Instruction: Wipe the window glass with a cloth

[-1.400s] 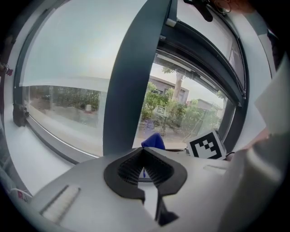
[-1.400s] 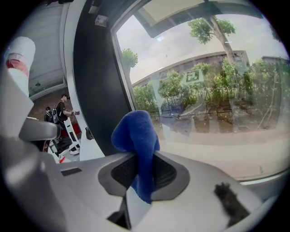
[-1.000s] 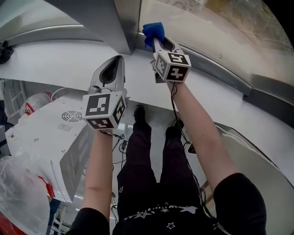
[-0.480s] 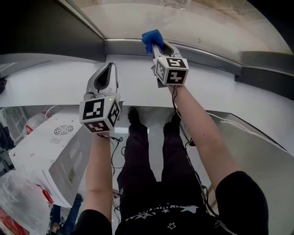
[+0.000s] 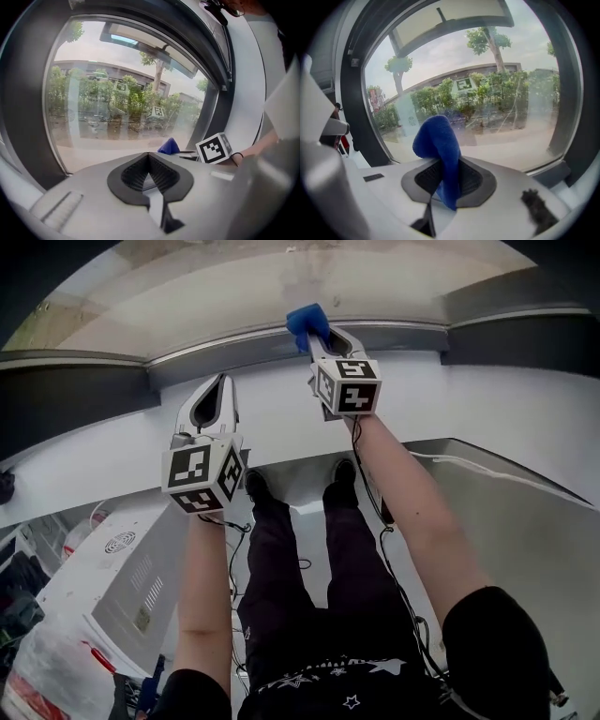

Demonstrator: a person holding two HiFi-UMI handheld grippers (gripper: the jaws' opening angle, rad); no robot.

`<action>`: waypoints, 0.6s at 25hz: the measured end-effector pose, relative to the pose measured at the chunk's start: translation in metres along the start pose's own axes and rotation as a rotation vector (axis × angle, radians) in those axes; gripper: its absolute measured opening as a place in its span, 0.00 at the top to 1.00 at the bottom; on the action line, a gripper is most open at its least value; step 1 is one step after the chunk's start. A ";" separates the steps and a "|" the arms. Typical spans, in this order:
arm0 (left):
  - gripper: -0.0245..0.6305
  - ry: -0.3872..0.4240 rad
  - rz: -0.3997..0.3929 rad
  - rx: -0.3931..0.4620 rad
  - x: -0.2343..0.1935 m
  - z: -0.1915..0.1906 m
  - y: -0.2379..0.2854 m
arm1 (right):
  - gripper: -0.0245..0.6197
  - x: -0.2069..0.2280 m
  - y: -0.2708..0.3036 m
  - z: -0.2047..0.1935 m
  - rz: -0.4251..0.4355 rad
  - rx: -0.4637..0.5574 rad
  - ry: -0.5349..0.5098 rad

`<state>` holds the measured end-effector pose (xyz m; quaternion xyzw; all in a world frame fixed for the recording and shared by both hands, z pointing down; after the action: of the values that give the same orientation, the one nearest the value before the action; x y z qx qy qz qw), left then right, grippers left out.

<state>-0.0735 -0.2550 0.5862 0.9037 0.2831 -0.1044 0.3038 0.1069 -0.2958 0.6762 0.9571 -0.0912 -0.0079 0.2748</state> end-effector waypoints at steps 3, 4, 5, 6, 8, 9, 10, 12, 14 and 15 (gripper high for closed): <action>0.95 0.018 -0.034 -0.022 0.034 -0.003 0.022 | 0.85 0.045 -0.018 -0.010 -0.048 -0.002 0.031; 0.95 0.023 -0.042 -0.026 0.046 -0.005 0.030 | 0.85 0.059 -0.024 -0.013 -0.062 -0.002 0.039; 0.95 0.029 -0.051 -0.031 0.057 -0.006 0.037 | 0.85 0.074 -0.029 -0.017 -0.075 -0.002 0.048; 0.95 0.037 -0.060 -0.036 0.068 -0.007 0.044 | 0.85 0.088 -0.035 -0.020 -0.090 -0.001 0.058; 0.95 0.052 -0.083 -0.051 0.091 -0.011 0.059 | 0.85 0.117 -0.045 -0.029 -0.121 -0.003 0.080; 0.95 0.058 -0.094 -0.058 0.102 -0.014 0.066 | 0.85 0.130 -0.050 -0.035 -0.135 -0.005 0.088; 0.95 0.062 -0.104 -0.065 0.113 -0.017 0.073 | 0.85 0.143 -0.054 -0.040 -0.147 -0.007 0.095; 0.95 0.069 -0.119 -0.076 0.135 -0.023 0.086 | 0.85 0.167 -0.061 -0.049 -0.170 -0.010 0.112; 0.95 0.079 -0.134 -0.087 0.155 -0.028 0.096 | 0.85 0.191 -0.070 -0.057 -0.193 -0.013 0.129; 0.95 0.085 -0.142 -0.092 0.165 -0.030 0.101 | 0.85 0.202 -0.075 -0.061 -0.206 -0.015 0.136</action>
<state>0.1201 -0.2285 0.5998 0.8700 0.3634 -0.0742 0.3248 0.3226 -0.2375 0.6953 0.9577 0.0267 0.0279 0.2851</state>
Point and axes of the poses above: the fingertips, and each gripper's own axes: y forward along the fingers, x to its right, z out of its top, the point moved 1 cm from there along -y, backward along the fingers, and after that the axes turned 10 degrees about -y, right-handed, at the moved point
